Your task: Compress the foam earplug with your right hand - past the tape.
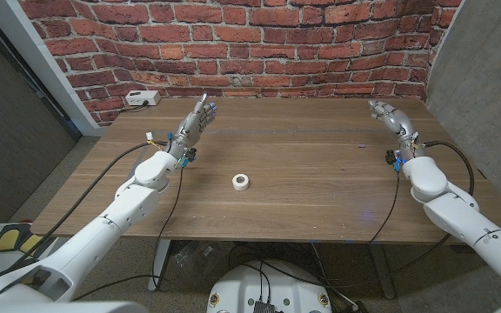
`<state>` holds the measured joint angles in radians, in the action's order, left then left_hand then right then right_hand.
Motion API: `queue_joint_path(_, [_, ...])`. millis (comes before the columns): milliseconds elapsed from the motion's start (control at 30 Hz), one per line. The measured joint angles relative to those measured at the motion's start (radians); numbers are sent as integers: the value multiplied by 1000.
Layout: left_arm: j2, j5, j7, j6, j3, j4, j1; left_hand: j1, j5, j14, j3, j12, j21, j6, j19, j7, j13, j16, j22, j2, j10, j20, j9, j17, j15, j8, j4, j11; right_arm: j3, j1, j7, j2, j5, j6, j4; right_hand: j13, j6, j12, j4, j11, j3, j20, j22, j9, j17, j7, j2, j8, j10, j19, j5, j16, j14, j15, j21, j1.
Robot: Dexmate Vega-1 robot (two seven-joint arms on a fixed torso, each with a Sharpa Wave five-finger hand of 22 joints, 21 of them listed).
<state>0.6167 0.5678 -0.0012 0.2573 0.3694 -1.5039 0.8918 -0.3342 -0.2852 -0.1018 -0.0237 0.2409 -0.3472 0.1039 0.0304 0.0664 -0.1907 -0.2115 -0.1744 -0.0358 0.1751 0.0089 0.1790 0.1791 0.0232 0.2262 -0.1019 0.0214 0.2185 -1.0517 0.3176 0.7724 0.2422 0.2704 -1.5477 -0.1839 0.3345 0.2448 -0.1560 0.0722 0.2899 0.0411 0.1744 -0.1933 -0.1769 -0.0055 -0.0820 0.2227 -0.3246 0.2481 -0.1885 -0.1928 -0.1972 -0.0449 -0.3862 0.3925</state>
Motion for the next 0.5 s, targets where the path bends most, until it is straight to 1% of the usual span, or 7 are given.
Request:
queue_joint_path(33, [0,-1,3,0,0,-2,1,0,0,0,0,0,3,0,0,0,0,0,0,0,0,0,0,0,0,0,0,0,3,1,4,7,-10,-6,-1,0,0,3,-3,1,3,-3,0,0,0,0,-1,0,-3,4,0,0,-4,4,0,5])
queue_joint_path(67, [0,-1,5,0,0,-5,4,0,0,0,0,0,4,0,0,0,0,0,0,0,0,0,0,0,0,0,0,0,6,1,10,10,-24,-16,-2,0,1,3,-4,-2,4,-3,0,0,0,-1,4,0,-6,4,0,0,-4,4,0,10])
queue_joint_path(200, [1,-3,11,-1,0,-11,8,0,0,-1,0,0,4,11,0,0,0,0,0,0,0,0,0,0,-1,0,0,0,17,5,29,21,-63,-33,-2,0,9,7,-8,-12,8,-1,0,0,0,-7,2,0,-16,16,0,0,-19,9,0,29])
queue_joint_path(267, [3,-4,16,-5,0,-18,13,0,0,-2,0,0,4,11,0,0,0,0,0,0,0,0,0,0,-2,0,0,0,21,7,37,23,-77,-39,0,0,20,7,-9,-10,9,0,0,0,0,-9,2,0,-25,28,0,0,-26,15,0,32])
queue_joint_path(367, [5,-6,20,-8,-1,-25,17,0,0,-2,0,0,4,11,-4,0,0,0,0,0,0,4,0,0,-2,0,0,0,32,10,55,28,-106,-50,5,0,23,7,-12,-16,12,0,0,0,0,-12,4,0,-30,28,0,0,-33,15,0,46])
queue_joint_path(433, [8,-7,22,-11,-1,-29,19,0,0,-2,0,0,4,11,-4,0,0,0,0,0,0,4,0,0,-2,0,0,0,38,12,71,30,-130,-60,6,0,32,10,-14,-24,14,-2,0,0,0,-17,0,0,-39,38,0,0,-41,20,0,58])
queue_joint_path(500, [9,-8,23,-12,-1,-31,20,0,0,-2,0,0,4,11,-4,0,0,0,0,0,0,4,0,0,-2,0,0,0,42,14,81,32,-145,-67,7,0,46,11,-17,-32,17,0,0,0,0,-21,4,7,-47,39,0,0,-43,21,0,73])
